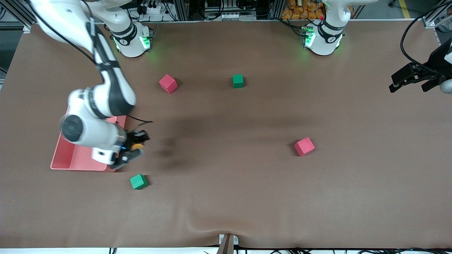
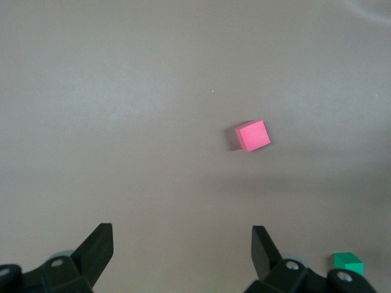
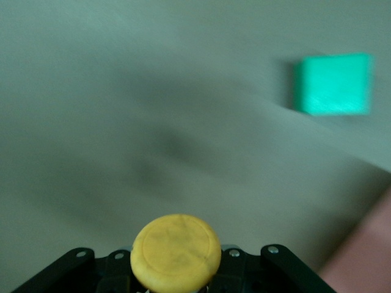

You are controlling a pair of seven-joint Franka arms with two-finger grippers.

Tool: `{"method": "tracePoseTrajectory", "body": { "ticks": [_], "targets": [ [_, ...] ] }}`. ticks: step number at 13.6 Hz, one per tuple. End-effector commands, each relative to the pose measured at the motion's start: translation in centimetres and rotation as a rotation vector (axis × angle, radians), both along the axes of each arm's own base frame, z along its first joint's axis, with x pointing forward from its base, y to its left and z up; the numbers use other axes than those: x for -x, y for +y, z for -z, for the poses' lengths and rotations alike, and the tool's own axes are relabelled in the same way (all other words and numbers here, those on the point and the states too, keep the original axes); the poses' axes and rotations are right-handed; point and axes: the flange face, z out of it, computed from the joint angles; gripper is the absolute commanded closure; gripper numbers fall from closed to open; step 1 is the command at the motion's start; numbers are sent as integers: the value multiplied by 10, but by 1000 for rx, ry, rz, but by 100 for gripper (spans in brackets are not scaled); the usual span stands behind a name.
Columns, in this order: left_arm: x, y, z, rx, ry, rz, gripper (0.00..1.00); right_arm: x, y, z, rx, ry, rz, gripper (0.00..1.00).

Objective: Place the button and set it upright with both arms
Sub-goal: 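Carry the button out of the tray and set it on the table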

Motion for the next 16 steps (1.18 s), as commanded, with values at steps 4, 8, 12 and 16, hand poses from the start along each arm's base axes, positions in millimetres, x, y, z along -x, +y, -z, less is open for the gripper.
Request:
{"method": "tracePoseTrajectory", "body": {
  "ticks": [4, 8, 12, 16],
  "targets": [
    [1, 0, -2, 22, 8, 15, 0, 2, 160, 32, 13, -53, 186, 84],
    [1, 1, -1, 21, 11, 15, 0, 34, 239, 67, -9, -106, 350, 84],
    [1, 1, -1, 21, 9, 15, 0, 69, 290, 105, 21, -84, 389, 84],
    [-1, -1, 2, 21, 14, 17, 0, 75, 301, 115, 5, -103, 407, 81]
  ]
}}
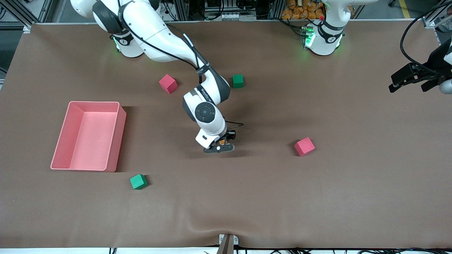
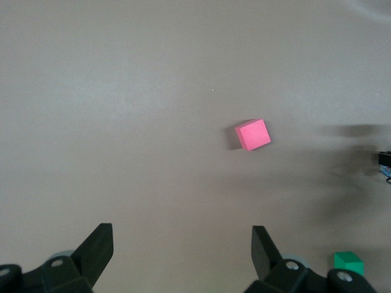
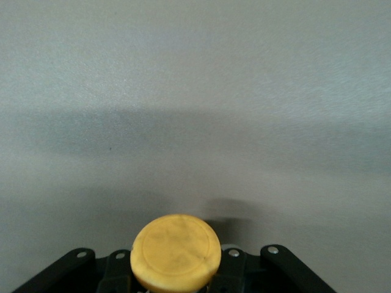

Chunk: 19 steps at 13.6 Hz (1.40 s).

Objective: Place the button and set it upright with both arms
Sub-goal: 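Carry the button out of the tray and set it on the table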

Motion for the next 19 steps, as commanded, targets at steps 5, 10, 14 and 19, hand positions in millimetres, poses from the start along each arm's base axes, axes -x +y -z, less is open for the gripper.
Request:
{"method": "tracePoseTrajectory", "body": {
  "ticks": [5, 10, 14, 19],
  "targets": [
    [-1, 0, -1, 22, 7, 17, 0, -7, 9, -3, -13, -19, 16, 0],
    [-1, -2, -1, 23, 6, 19, 0, -29, -10, -39, -26, -36, 76, 0],
    [-6, -11, 5, 78, 18, 7, 0, -53, -38, -69, -42, -47, 167, 0],
    [-31, -24, 49, 132, 90, 14, 0, -85, -119, -109, 55, 19, 273, 0]
  ]
}}
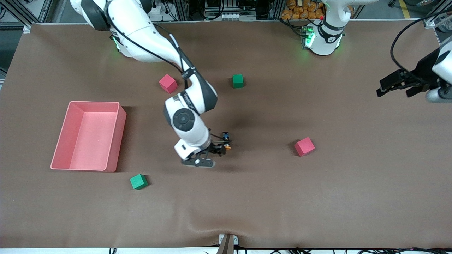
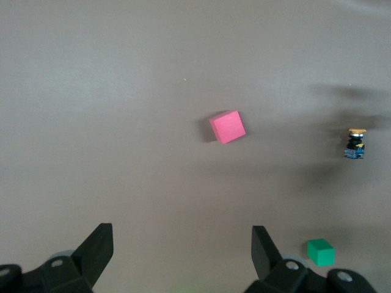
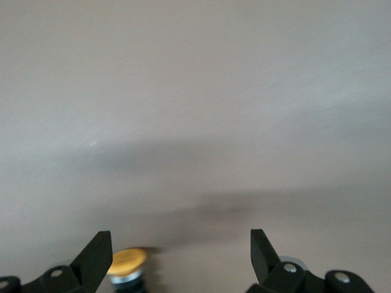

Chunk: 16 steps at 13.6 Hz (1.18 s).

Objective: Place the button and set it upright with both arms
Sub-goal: 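Withdraw the right gripper while the left gripper reaches toward the button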

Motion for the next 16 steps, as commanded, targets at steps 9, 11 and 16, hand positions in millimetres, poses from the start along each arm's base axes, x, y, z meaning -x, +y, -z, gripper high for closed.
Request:
{"method": "tracePoseTrajectory", "body": {
  "ticks": [9, 11, 16],
  "targets": [
    [-66, -123, 66, 9, 52, 44, 0, 52, -307, -89, -39, 88, -87, 0],
    [-66, -146, 81, 3, 76, 58, 0, 78, -363, -103, -59, 76, -103, 0],
    [-66, -212, 125, -27, 136, 27, 0, 112, -468, -159, -49, 81, -224, 0]
  ]
}}
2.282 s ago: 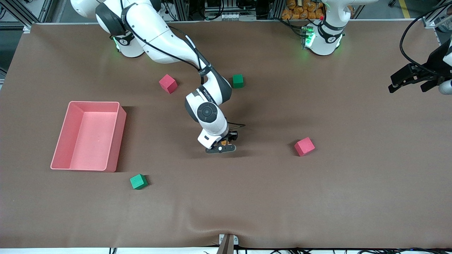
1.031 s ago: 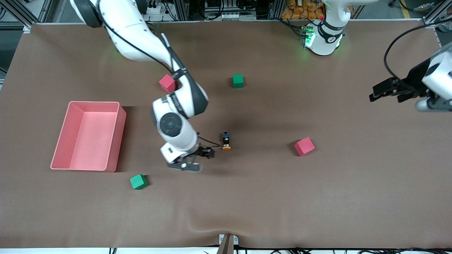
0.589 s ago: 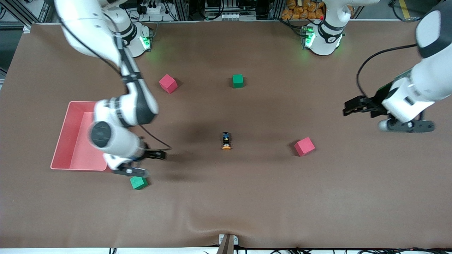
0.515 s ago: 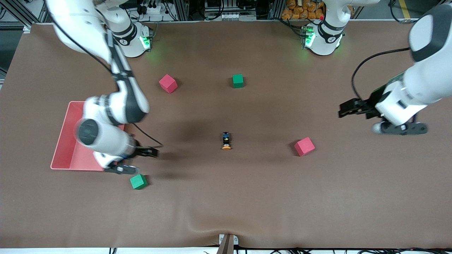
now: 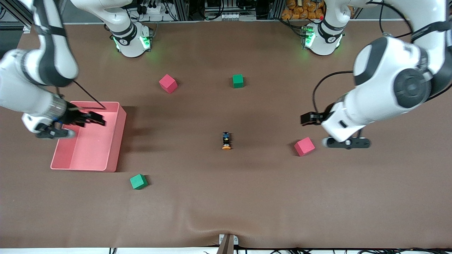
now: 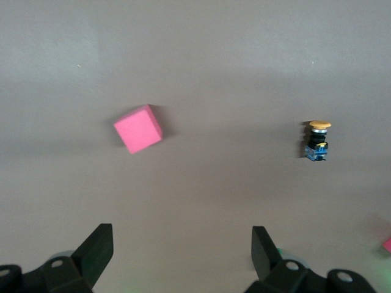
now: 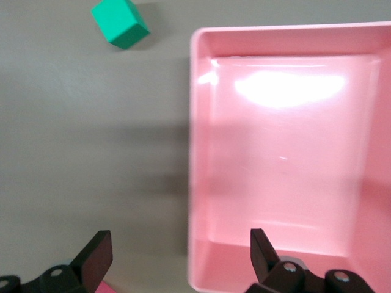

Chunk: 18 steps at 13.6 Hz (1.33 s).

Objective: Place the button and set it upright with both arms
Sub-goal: 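Withdraw the right gripper while the left gripper reaches toward the button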

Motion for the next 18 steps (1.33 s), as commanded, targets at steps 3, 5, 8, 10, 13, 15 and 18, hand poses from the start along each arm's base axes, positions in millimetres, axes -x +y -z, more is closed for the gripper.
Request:
{"method": "tracePoseTrajectory", "body": {
  "ticks": [3, 5, 8, 10, 13, 15, 18],
  "targets": [
    [-4, -58, 31, -50, -28, -25, 0, 9, -24, -90, 57, -9, -95, 0],
    [-4, -85, 49, -41, -53, -27, 0, 3, -26, -134, 91, 3, -113, 0],
    [9, -141, 82, -44, -64, -73, 0, 5, -28, -164, 99, 13, -110, 0],
    [14, -164, 98, -38, -80, -86, 0, 9, -20, -176, 100, 22, -73, 0],
    [16, -185, 124, -48, -114, -103, 0, 16, -19, -199, 103, 45, -61, 0],
    [15, -196, 140, -32, -141, -125, 0, 20, -21, -201, 108, 61, -60, 0],
    [21, -217, 169, -26, -168, -112, 0, 27, -17, -230, 109, 78, -66, 0]
  ]
}}
